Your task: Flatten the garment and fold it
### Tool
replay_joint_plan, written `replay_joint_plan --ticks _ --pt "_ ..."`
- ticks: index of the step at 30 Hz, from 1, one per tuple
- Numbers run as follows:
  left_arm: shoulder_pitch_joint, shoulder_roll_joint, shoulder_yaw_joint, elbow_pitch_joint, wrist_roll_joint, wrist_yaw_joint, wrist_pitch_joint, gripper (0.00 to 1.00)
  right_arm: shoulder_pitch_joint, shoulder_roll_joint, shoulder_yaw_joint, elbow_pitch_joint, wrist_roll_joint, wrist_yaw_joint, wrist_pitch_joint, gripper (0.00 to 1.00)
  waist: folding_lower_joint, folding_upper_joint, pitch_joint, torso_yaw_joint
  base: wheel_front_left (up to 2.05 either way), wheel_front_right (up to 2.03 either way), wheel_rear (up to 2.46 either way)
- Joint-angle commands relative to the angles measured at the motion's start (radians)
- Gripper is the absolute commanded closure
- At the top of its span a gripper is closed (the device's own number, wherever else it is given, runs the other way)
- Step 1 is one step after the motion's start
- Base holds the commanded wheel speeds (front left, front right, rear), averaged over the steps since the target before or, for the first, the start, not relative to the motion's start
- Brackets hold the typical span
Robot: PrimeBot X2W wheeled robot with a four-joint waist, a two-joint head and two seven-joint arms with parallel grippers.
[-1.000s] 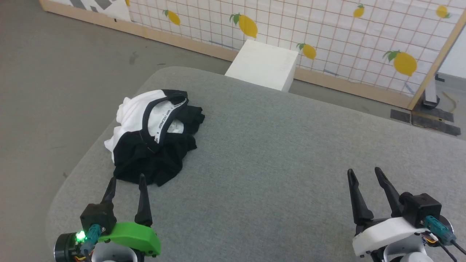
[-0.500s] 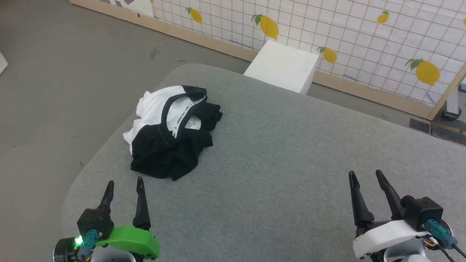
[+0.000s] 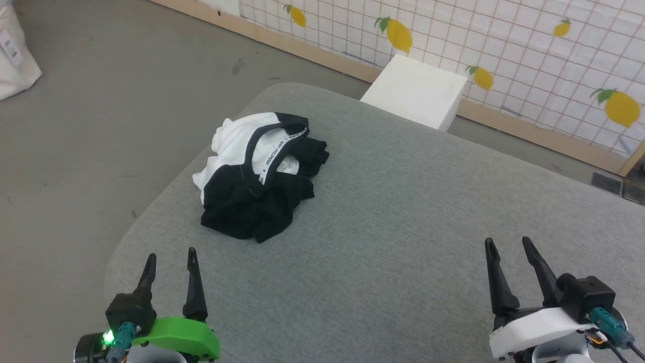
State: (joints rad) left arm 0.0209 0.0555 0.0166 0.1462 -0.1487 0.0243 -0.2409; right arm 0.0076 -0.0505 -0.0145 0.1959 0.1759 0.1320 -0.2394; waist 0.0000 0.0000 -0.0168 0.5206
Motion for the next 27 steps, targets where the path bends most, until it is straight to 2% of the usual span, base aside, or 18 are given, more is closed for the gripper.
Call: replay_joint_plan --ticks 1,5,17,21,27 --pt "0.013 -0.005 0.001 0.003 -0.004 0.004 -0.011 0.00 0.011 0.000 -0.003 0.007 0.006 -0.001 -0.013 0.00 0.0000 0.0000 0.004 0.010 0.00 0.00 0.00" --pt "0.011 -0.005 0.004 0.010 -0.007 0.006 -0.021 0.00 0.007 0.000 -0.005 0.017 0.010 -0.001 -0.022 0.00 0.0000 0.0000 0.009 0.030 0.00 0.00 0.00" --pt "0.004 -0.005 0.005 0.017 -0.003 0.009 -0.021 0.00 0.002 0.000 -0.006 0.017 0.008 -0.001 -0.022 0.00 0.0000 0.0000 0.020 0.027 0.00 0.00 0.00" --pt "-0.049 0.004 0.012 0.040 -0.015 -0.018 -0.021 0.00 -0.005 0.000 -0.009 0.018 0.005 -0.001 -0.022 0.00 0.0000 0.0000 0.033 0.026 0.00 0.00 0.00" --pt "-0.294 0.062 0.021 0.150 -0.070 -0.090 0.032 0.00 -0.021 0.000 -0.018 0.017 -0.029 -0.001 -0.022 0.00 0.0000 0.0000 0.078 0.010 0.00 0.00 0.00"
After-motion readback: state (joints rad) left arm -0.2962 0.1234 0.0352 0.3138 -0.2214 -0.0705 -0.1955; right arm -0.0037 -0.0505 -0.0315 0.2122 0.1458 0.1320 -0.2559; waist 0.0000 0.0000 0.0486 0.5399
